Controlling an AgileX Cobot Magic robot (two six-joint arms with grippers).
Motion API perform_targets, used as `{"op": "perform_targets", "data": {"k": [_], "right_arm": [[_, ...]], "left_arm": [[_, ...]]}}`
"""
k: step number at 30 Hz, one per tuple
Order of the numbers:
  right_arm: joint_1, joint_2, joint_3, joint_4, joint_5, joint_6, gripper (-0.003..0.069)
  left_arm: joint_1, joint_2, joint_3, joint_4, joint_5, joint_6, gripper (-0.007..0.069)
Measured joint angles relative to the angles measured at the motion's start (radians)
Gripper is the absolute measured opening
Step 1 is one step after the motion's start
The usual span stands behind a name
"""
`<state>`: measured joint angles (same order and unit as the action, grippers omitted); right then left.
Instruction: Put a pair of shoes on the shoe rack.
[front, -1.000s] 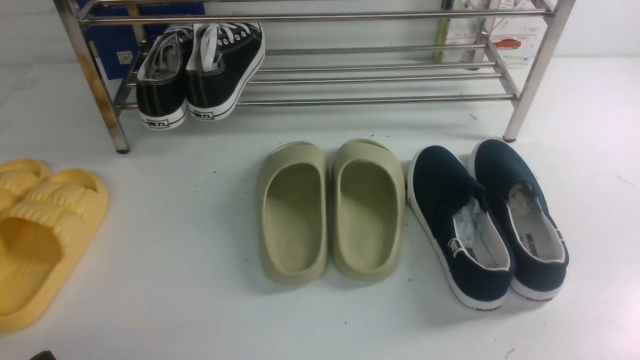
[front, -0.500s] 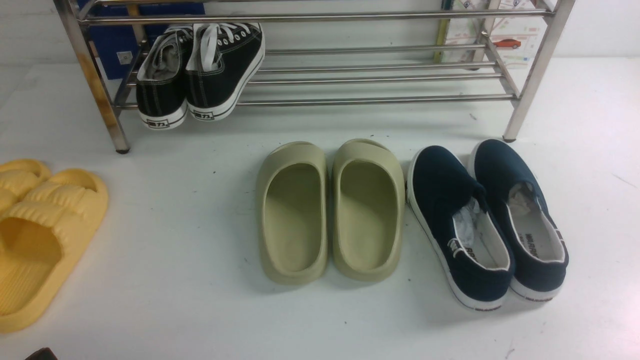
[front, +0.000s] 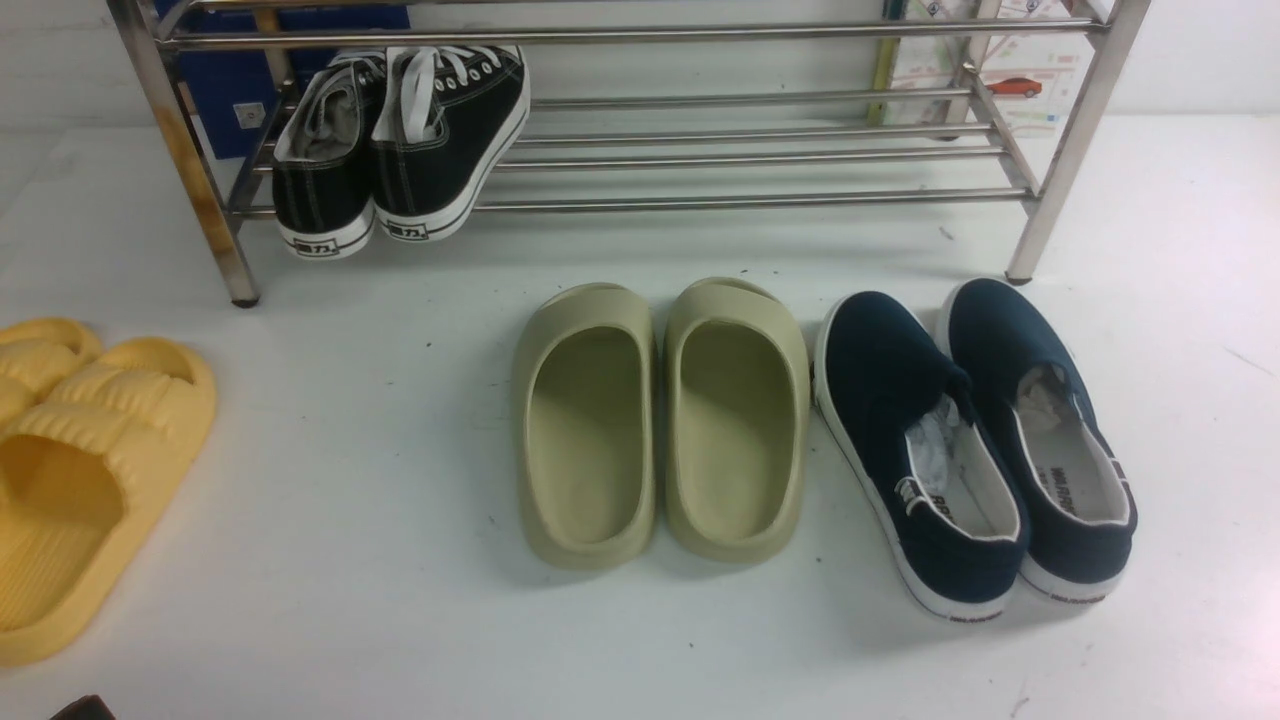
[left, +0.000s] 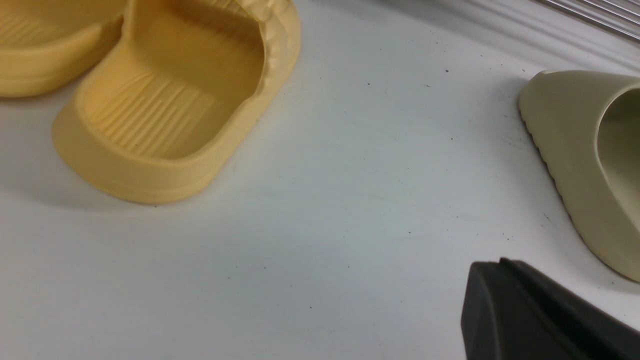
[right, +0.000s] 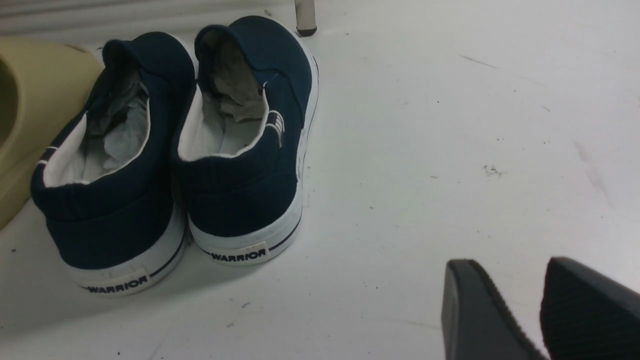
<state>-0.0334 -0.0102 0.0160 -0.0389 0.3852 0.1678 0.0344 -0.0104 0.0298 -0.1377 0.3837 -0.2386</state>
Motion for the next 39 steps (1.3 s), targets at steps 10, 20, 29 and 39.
{"op": "perform_targets", "data": {"k": [10,20,29,39], "right_arm": [[0.0,0.0,0.0,0.0,0.0,0.0,0.0239],[0.0,0.0,0.0,0.0,0.0,0.0,0.0239],[0.0,0.0,0.0,0.0,0.0,0.0,0.0239],[0.0,0.0,0.0,0.0,0.0,0.0,0.0239]], "left_arm": [[0.0,0.0,0.0,0.002,-0.003,0.0,-0.0013],[0.0,0.0,0.0,0.008,-0.016,0.0,-0.0013],[0.0,0.0,0.0,0.008,-0.016,0.0,-0.0013],[0.0,0.0,0.0,0.01,-0.016,0.0,-0.0011]]}}
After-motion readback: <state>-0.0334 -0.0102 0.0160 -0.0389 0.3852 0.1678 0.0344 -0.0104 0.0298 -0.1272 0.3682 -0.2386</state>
